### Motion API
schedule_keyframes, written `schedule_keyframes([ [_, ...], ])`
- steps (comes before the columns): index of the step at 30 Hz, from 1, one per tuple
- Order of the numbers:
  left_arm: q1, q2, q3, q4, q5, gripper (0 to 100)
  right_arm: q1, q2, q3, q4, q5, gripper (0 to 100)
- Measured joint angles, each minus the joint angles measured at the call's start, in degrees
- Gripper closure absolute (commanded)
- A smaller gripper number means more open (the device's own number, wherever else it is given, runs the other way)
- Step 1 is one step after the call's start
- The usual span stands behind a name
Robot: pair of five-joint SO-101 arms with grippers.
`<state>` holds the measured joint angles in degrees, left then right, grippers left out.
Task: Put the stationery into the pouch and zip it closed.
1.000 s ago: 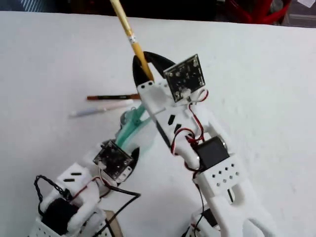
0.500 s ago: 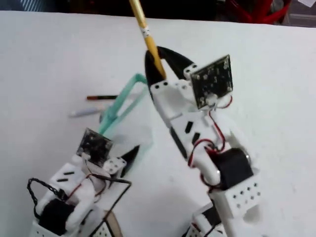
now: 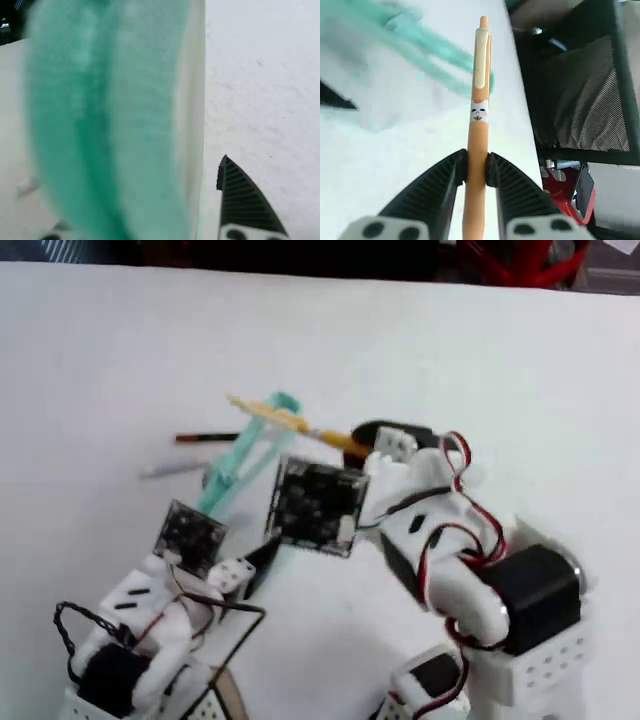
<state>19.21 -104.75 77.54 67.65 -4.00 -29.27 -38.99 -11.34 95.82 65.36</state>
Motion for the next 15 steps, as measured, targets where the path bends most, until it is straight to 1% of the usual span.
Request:
schedule_keyframes([
  [3,0.0,0.0,0.0,0.0,0.0,77,3.7,1.5,-5.0,0.2,7.5,97.9],
  [6,0.0,0.0,0.0,0.0,0.0,77,6.9,1.4,-8.2,0.2,17.1,97.9],
  [8,0.0,0.0,0.0,0.0,0.0,77,9.8,1.4,-10.0,0.2,22.0,97.9],
  [11,0.0,0.0,0.0,0.0,0.0,77,13.3,1.4,-12.0,1.0,26.5,97.9],
  [15,0.0,0.0,0.0,0.0,0.0,77,14.4,1.3,-13.2,2.2,30.9,97.9],
])
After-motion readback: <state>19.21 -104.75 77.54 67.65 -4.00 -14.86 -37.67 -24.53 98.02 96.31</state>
